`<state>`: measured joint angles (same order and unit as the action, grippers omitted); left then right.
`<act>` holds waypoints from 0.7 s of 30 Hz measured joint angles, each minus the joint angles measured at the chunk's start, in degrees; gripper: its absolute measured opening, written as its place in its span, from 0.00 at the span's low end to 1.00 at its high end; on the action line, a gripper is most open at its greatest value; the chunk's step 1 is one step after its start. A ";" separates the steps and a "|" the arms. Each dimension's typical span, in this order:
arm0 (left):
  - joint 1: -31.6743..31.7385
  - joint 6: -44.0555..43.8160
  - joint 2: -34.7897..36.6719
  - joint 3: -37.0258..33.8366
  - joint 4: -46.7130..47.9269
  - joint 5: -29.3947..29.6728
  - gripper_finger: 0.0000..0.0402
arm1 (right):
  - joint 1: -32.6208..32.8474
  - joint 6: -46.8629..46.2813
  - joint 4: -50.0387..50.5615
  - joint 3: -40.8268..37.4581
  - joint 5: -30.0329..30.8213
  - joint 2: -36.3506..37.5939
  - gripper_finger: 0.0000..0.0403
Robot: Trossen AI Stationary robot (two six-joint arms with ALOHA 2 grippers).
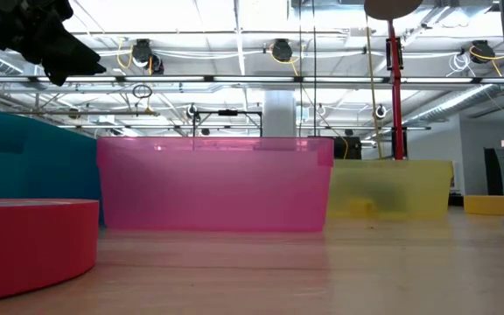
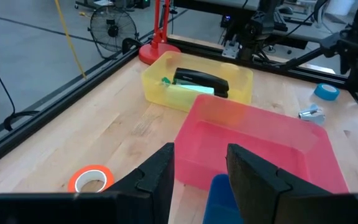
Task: Pick and place Stapler, Stapler remover, tape
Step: Put the blue tape into the blue bin
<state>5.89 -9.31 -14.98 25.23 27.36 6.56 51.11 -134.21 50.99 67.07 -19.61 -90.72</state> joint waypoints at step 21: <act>0.00 -3.04 0.01 0.00 -0.02 -0.02 0.36 | -0.47 -1.41 -30.97 -21.81 -5.09 -1.79 0.47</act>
<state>5.89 -12.35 -14.97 25.23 27.33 6.55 50.65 -135.62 20.01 45.26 -24.70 -92.51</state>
